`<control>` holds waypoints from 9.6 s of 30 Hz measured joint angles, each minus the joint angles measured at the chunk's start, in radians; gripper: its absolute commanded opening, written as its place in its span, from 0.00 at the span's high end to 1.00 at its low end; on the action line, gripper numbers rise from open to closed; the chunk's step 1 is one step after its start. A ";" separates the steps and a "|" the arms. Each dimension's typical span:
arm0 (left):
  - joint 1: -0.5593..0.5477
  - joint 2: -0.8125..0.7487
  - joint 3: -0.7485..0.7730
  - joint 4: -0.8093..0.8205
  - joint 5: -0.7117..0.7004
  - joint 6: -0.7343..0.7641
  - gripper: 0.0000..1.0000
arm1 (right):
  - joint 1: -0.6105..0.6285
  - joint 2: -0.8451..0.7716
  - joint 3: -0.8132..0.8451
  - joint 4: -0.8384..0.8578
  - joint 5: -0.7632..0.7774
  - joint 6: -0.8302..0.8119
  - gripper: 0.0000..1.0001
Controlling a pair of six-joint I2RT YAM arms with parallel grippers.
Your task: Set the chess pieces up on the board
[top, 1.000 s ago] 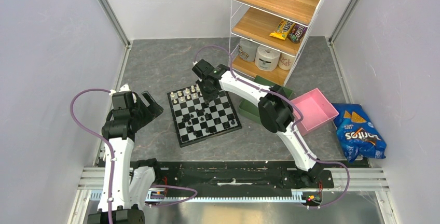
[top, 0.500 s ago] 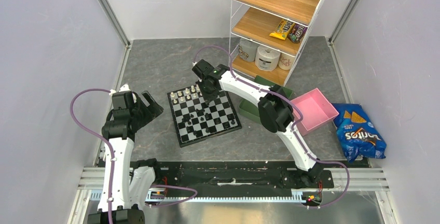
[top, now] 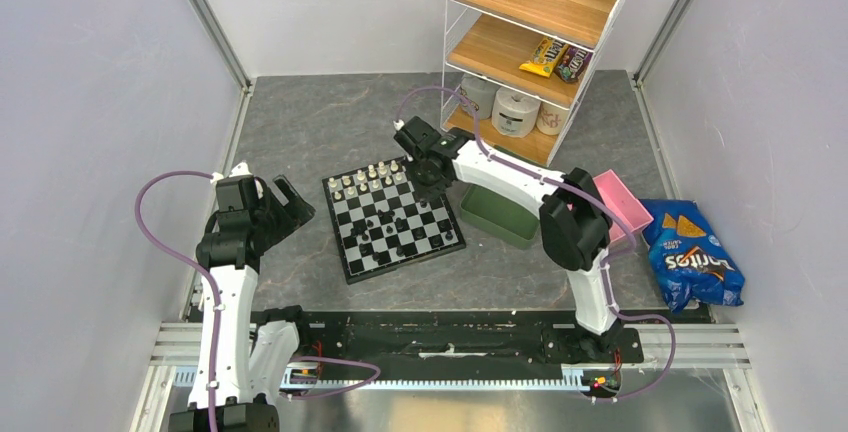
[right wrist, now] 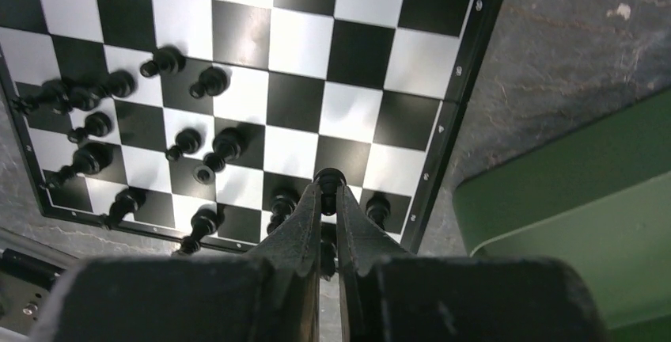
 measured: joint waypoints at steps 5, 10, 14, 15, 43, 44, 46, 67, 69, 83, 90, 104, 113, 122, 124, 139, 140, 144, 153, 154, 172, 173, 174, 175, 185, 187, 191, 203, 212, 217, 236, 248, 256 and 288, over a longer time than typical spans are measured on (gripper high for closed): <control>0.000 0.000 0.000 0.000 0.000 0.000 0.09 | -0.003 -0.036 -0.084 0.011 -0.007 0.017 0.89; 0.000 0.000 0.000 0.000 0.000 0.000 0.09 | -0.002 -0.036 -0.139 0.016 -0.026 0.039 0.88; 0.000 0.000 0.000 0.001 0.000 0.000 0.09 | 0.004 -0.037 -0.161 0.031 -0.032 0.046 0.88; 0.000 0.000 0.000 0.001 0.000 0.000 0.09 | 0.007 -0.037 -0.170 0.036 -0.035 0.048 0.88; 0.000 0.000 0.000 0.002 0.000 0.000 0.09 | 0.030 -0.051 -0.224 0.060 -0.037 0.060 0.83; 0.000 0.000 0.000 0.002 0.000 0.000 0.09 | 0.032 -0.051 -0.226 0.060 -0.037 0.060 0.81; 0.000 0.000 0.000 0.002 0.001 0.000 0.09 | 0.033 -0.051 -0.226 0.061 -0.037 0.060 0.77; 0.000 0.000 0.000 0.003 0.001 -0.001 0.09 | 0.035 -0.072 -0.200 0.060 -0.034 0.060 0.63; 0.000 0.000 0.000 0.003 0.001 -0.001 0.09 | 0.034 -0.084 -0.189 0.061 -0.035 0.060 0.60; 0.000 0.000 0.000 0.003 0.001 -0.002 0.09 | 0.065 -0.103 -0.175 0.060 -0.089 0.060 0.56; 0.000 0.000 0.000 0.003 0.001 -0.005 0.09 | 0.081 -0.057 -0.151 0.060 -0.099 0.061 0.58; 0.000 0.000 0.000 0.003 0.001 -0.007 0.09 | 0.080 -0.026 -0.146 0.052 -0.094 0.060 0.70; 0.000 0.000 -0.002 0.003 0.001 -0.007 0.09 | 0.082 -0.026 -0.146 0.049 -0.092 0.060 0.81; 0.000 0.000 -0.002 0.003 0.001 -0.007 0.09 | 0.100 -0.026 -0.146 0.045 -0.089 0.061 0.87; 0.000 0.000 -0.002 0.003 0.001 -0.007 0.09 | 0.105 -0.026 -0.146 0.045 -0.089 0.061 0.88; 0.000 0.000 -0.002 0.003 0.001 -0.007 0.09 | 0.108 -0.084 -0.232 0.047 -0.088 0.080 0.88; 0.000 0.000 -0.002 0.003 0.001 -0.007 0.09 | 0.108 -0.086 -0.234 0.047 -0.088 0.082 0.87; 0.000 0.000 -0.002 0.003 0.001 -0.007 0.09 | 0.108 -0.089 -0.238 0.051 -0.088 0.087 0.84; 0.000 0.000 -0.002 0.003 0.001 -0.007 0.09 | 0.108 -0.092 -0.243 0.053 -0.089 0.086 0.84; 0.000 0.000 -0.002 0.003 0.001 -0.007 0.09 | 0.108 -0.092 -0.244 0.055 -0.089 0.086 0.84; 0.000 0.000 -0.002 0.003 0.002 -0.007 0.09 | 0.108 -0.093 -0.217 0.030 -0.086 0.080 0.61; 0.000 0.000 -0.002 0.003 0.002 -0.007 0.09 | 0.108 -0.093 -0.202 0.028 -0.080 0.077 0.61; 0.000 0.000 -0.002 0.003 0.002 -0.007 0.09 | 0.108 -0.093 -0.187 0.028 -0.075 0.075 0.60; 0.000 0.000 -0.002 0.003 0.002 -0.007 0.09 | 0.108 -0.093 -0.171 0.027 -0.071 0.073 0.59; 0.000 0.000 -0.002 0.003 0.002 -0.007 0.09 | 0.108 -0.037 0.042 0.014 -0.058 0.049 0.56; 0.000 0.000 -0.002 0.003 0.002 -0.007 0.09 | 0.108 0.001 0.090 0.010 -0.053 0.041 0.56; 0.000 0.000 -0.002 0.003 0.002 -0.007 0.09 | 0.108 0.081 0.170 -0.004 -0.045 0.024 0.56; 0.000 0.000 -0.002 0.003 0.001 -0.007 0.09 | 0.101 0.248 0.318 -0.061 -0.043 -0.016 0.60; 0.000 0.000 -0.002 0.003 0.002 -0.007 0.09 | 0.086 0.288 0.333 -0.076 -0.043 -0.027 0.69; 0.000 0.000 -0.002 0.003 0.002 -0.007 0.09 | 0.081 0.298 0.346 -0.076 -0.043 -0.032 0.69; 0.000 0.000 -0.002 0.003 0.001 -0.007 0.09 | 0.080 0.319 0.374 -0.076 -0.055 -0.037 0.72; 0.000 0.000 -0.002 0.003 0.002 -0.007 0.09 | 0.080 0.322 0.376 -0.076 -0.053 -0.039 0.88; 0.000 0.000 -0.002 0.003 0.001 -0.007 0.09 | 0.065 0.310 0.374 -0.076 -0.029 -0.045 0.89; 0.000 0.002 -0.002 0.003 0.001 -0.007 0.09 | 0.060 0.042 -0.075 0.010 -0.080 -0.010 0.89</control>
